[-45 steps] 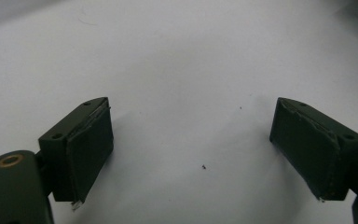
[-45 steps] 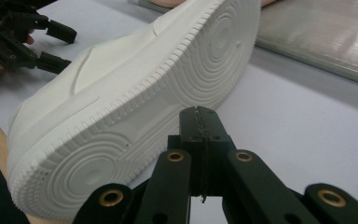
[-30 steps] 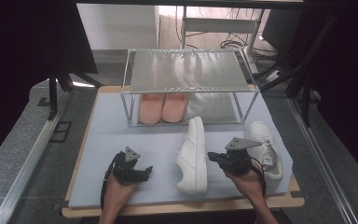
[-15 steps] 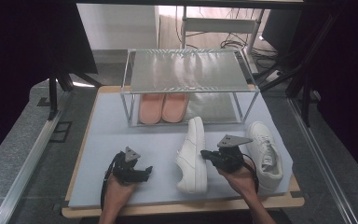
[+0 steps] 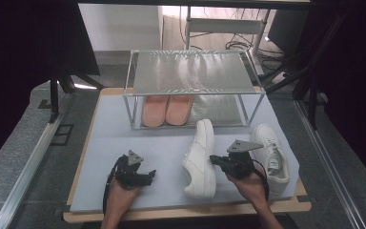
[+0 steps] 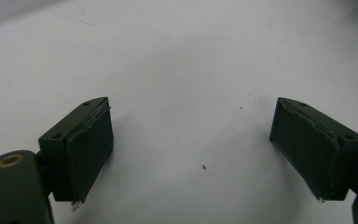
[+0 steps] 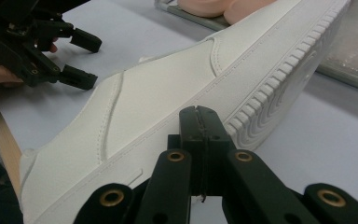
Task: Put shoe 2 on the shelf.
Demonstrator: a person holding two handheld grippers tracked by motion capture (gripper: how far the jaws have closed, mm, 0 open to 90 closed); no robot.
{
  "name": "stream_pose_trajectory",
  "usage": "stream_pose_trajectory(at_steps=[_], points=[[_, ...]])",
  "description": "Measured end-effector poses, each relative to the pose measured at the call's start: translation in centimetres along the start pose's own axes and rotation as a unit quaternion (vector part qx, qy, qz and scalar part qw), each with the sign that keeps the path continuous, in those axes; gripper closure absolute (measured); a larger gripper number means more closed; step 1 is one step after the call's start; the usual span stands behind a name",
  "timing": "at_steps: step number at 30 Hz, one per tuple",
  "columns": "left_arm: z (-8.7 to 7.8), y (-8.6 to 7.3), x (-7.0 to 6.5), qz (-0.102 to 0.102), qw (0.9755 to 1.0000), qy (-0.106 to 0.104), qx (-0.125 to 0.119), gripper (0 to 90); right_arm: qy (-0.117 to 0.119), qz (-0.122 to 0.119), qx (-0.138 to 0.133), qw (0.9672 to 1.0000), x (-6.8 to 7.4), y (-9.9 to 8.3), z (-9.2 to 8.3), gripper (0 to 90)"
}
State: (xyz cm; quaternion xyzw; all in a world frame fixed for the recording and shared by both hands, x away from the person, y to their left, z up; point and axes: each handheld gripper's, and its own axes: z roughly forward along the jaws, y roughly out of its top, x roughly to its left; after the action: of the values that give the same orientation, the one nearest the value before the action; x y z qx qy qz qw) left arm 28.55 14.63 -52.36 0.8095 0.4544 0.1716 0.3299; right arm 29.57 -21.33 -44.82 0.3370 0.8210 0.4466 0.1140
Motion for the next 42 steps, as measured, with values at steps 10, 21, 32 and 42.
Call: stream_pose_trajectory(at_steps=[10,21,32,42], points=[[0.0,0.0,0.0,0.0,1.0,0.0,0.0,13.3,-0.018,0.009,-0.003,0.9998,-0.4,-0.6,-0.9,90.0],[0.0,0.0,0.0,0.001,1.0,0.0,0.0,13.3,-0.066,0.033,0.015,0.9971,-1.4,-2.3,-2.5,90.0],[0.0,0.0,0.0,0.0,1.0,0.0,0.001,13.3,-0.122,0.047,0.037,0.9907,-1.9,-4.1,-3.0,90.0],[0.0,0.0,0.0,0.001,1.0,0.0,0.001,13.3,-0.178,0.053,0.055,0.9811,-1.5,-4.8,-2.9,90.0]])
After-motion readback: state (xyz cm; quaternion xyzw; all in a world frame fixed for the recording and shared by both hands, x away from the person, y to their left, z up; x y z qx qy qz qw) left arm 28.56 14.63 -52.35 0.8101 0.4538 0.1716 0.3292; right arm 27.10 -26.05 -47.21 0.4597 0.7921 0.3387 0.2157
